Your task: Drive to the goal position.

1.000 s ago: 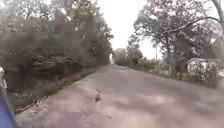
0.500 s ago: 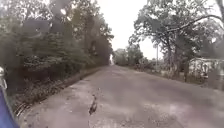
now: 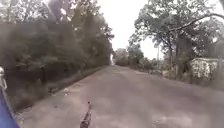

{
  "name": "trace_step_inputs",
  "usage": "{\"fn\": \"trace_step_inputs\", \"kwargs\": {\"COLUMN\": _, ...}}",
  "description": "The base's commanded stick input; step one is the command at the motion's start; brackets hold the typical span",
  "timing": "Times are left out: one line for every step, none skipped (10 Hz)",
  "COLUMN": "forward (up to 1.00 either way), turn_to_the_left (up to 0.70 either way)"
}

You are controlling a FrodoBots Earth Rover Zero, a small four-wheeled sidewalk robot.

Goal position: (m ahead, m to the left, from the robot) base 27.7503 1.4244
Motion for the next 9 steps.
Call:
{"fn": "trace_step_inputs", "kwargs": {"forward": 0.7, "turn_to_the_left": -0.01}}
{"fn": "trace_step_inputs", "kwargs": {"forward": 0.7, "turn_to_the_left": -0.01}}
{"fn": "trace_step_inputs", "kwargs": {"forward": 0.7, "turn_to_the_left": -0.01}}
{"fn": "trace_step_inputs", "kwargs": {"forward": 0.7, "turn_to_the_left": -0.01}}
{"fn": "trace_step_inputs", "kwargs": {"forward": 0.7, "turn_to_the_left": -0.01}}
{"fn": "trace_step_inputs", "kwargs": {"forward": 0.7, "turn_to_the_left": -0.01}}
{"fn": "trace_step_inputs", "kwargs": {"forward": 0.7, "turn_to_the_left": -0.01}}
{"fn": "trace_step_inputs", "kwargs": {"forward": 0.7, "turn_to_the_left": -0.01}}
{"fn": "trace_step_inputs", "kwargs": {"forward": 0.7, "turn_to_the_left": -0.01}}
